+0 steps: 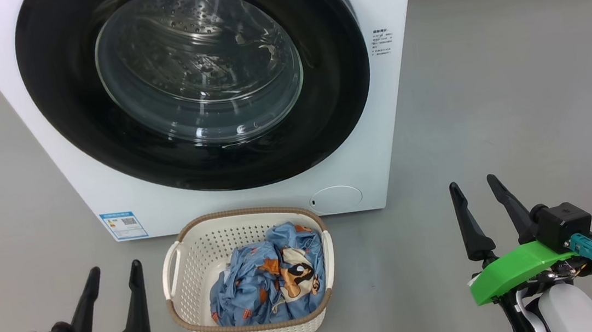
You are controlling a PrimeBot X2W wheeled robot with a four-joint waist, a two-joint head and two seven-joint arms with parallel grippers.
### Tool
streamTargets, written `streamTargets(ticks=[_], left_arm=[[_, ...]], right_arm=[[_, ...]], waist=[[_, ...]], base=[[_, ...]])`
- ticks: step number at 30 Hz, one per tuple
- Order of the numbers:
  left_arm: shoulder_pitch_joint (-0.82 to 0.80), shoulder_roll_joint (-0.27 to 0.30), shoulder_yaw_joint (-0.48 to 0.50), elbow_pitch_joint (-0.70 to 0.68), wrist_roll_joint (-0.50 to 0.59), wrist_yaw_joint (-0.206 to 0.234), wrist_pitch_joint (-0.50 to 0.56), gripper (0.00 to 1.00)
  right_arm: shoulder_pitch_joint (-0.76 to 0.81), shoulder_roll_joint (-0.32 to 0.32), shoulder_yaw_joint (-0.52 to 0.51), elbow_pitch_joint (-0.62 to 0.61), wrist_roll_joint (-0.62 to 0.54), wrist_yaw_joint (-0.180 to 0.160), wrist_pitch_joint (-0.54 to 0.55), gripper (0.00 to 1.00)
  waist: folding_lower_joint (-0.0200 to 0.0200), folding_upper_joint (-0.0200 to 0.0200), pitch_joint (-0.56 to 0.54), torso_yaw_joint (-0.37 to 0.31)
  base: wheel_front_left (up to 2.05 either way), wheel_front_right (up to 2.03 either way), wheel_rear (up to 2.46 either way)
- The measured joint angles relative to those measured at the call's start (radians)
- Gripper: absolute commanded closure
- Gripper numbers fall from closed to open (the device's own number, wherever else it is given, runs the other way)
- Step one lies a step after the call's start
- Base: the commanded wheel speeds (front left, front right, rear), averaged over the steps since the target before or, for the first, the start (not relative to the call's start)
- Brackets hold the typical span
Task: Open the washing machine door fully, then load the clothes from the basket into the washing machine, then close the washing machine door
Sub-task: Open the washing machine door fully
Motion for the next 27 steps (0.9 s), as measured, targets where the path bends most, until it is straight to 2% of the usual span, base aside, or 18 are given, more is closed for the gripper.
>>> streamTargets(ticks=[11,25,26,27], left_arm=[[0.0,0.0,0.005,-0.002,-0.003,0.004,0.0,0.0],[0.0,0.001,0.03,-0.026,-0.007,0.004,0.0,0.0],[-0.001,0.001,0.031,-0.029,-0.012,0.004,0.0,0.0],[-0.001,0.002,0.032,-0.033,-0.015,0.004,0.0,0.0]], right_arm=[[-0.006,0.0,-0.011,0.004,0.016,0.0,0.0,0.0],[-0.098,0.0,-0.058,0.011,0.021,0.0,0.0,0.0],[-0.108,0.0,-0.061,0.011,0.024,0.0,0.0,0.18],[-0.12,0.0,-0.063,0.013,0.027,0.0,0.0,0.51]], waist=[[0.0001,0.0,0.017,0.004],[0.0,0.0,0.078,0.017],[0.0,0.0,0.085,0.019],[0.0,0.0,0.091,0.021]], base=[[0.0,0.0,0.0],[0.0,0.0,0.0],[0.0,0.0,0.0],[0.0,0.0,0.0]])
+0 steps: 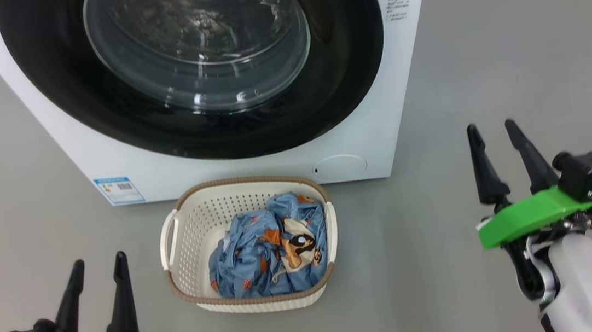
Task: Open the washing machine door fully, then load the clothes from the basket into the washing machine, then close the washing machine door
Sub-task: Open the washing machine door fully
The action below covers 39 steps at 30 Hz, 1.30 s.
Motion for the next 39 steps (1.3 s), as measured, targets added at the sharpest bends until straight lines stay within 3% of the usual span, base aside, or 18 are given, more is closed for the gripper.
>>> streamTargets(ticks=[1,2,3,11,20,29,39], left_arm=[[-0.001,0.001,0.001,-0.003,-0.001,-0.001,0.0,0.0],[-0.003,0.004,0.002,-0.006,-0.004,-0.001,0.0,0.0],[-0.007,0.008,0.002,-0.008,-0.007,-0.001,0.0,0.0],[-0.039,0.022,0.003,-0.032,-0.016,-0.01,-0.003,0.0],[-0.065,0.026,-0.005,-0.044,-0.025,-0.017,-0.003,0.0],[-0.087,0.038,-0.024,-0.061,-0.05,-0.017,-0.003,0.0],[-0.132,0.051,-0.044,-0.067,-0.093,-0.017,-0.003,0.0]], right_arm=[[-0.011,0.0,-0.002,0.001,0.009,0.0,0.0,0.64],[-0.024,0.0,-0.006,0.004,0.016,0.0,0.0,0.96],[-0.036,0.0,-0.01,0.005,0.018,0.0,0.0,1.0],[-0.154,-0.005,-0.068,0.024,0.065,0.0,-0.003,1.0],[-0.3,-0.027,-0.135,0.064,0.275,0.0,0.031,1.0],[-0.431,-0.06,-0.195,0.122,0.572,0.0,0.19,1.0],[-0.603,-0.111,-0.235,0.248,0.782,0.0,0.38,1.0]], waist=[[0.0,0.0,0.007,0.002],[0.0,0.0,0.014,0.004],[0.0,0.0,0.021,0.007],[0.0,0.0,0.076,0.03],[0.0,0.0,0.133,0.061],[0.0,0.0,0.189,0.098],[0.0,0.0,0.263,0.136]], base=[[0.0,0.0,0.0],[0.0,0.0,0.0],[0.0,0.0,0.0],[0.0,0.0,0.0],[0.0,0.0,0.0],[0.0,0.0,0.0],[0.0,0.0,0.0]])
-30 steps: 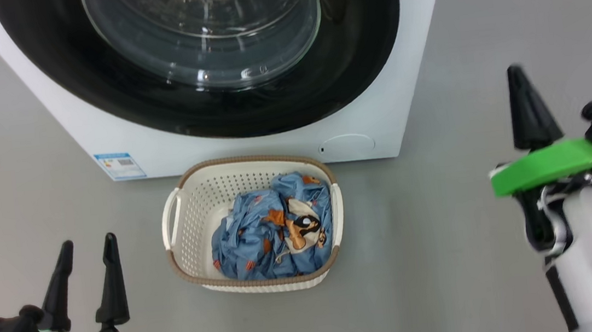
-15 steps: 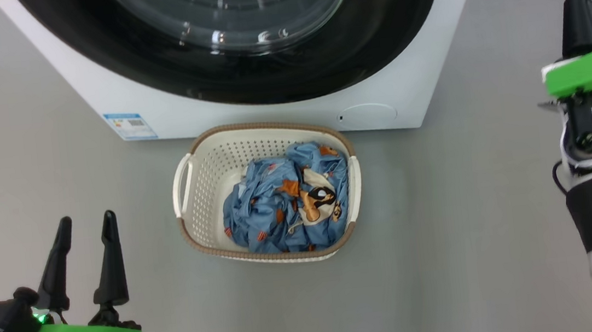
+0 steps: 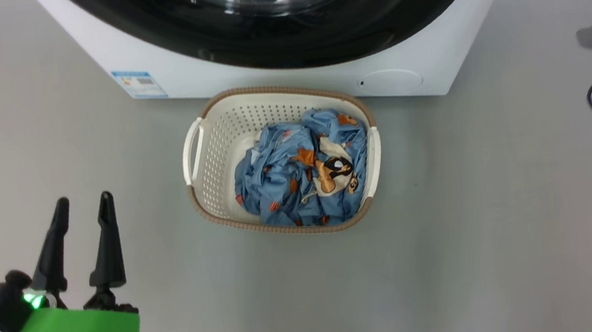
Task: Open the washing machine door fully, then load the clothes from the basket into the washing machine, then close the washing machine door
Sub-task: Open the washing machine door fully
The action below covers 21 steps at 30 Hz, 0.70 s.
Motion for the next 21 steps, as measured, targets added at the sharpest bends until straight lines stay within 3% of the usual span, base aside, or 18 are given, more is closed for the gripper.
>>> streamTargets(ticks=[12,21], left_arm=[[-0.035,-0.004,-0.008,0.002,-0.012,0.0,0.0,0.0],[-0.051,-0.011,-0.008,0.004,-0.02,0.0,0.0,0.0]], right_arm=[[-0.132,-0.013,0.042,0.075,0.067,0.0,0.232,1.0],[-0.202,-0.021,0.047,0.066,0.083,0.0,0.277,1.0]], waist=[[0.0,0.0,0.053,0.05],[0.0001,0.0,0.08,0.071]], base=[[0.0,0.0,0.0],[0.0,0.0,0.0]])
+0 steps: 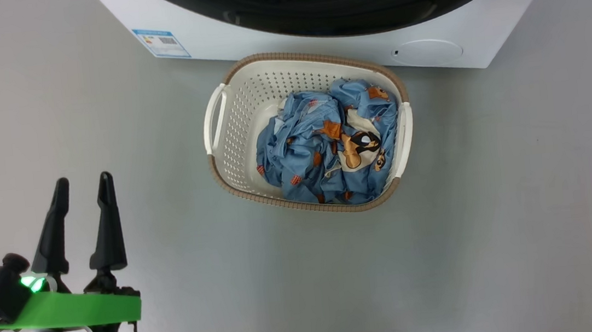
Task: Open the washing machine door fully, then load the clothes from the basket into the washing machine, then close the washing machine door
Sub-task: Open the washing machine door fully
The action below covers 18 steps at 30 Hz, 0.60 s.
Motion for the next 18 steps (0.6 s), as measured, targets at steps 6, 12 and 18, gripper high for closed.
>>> streamTargets(ticks=[6,12,18], left_arm=[[-0.009,-0.012,-0.002,0.004,-0.016,0.0,0.0,0.0],[-0.02,-0.016,-0.002,0.013,-0.019,0.0,0.0,0.0],[-0.019,-0.018,0.001,0.027,-0.018,0.0,0.0,0.0]], right_arm=[[-0.051,-0.008,0.0,0.013,0.019,0.0,0.037,1.0],[-0.079,-0.012,0.006,0.034,0.015,0.0,0.086,1.0],[-0.051,-0.014,0.018,0.049,0.015,0.0,0.142,1.0]], waist=[[-0.0001,0.0,0.016,0.013],[0.0,0.0,0.021,0.021],[-0.0001,0.0,-0.012,0.015]], base=[[0.0,0.0,0.0],[0.0,0.0,0.0],[0.0,0.0,0.0]])
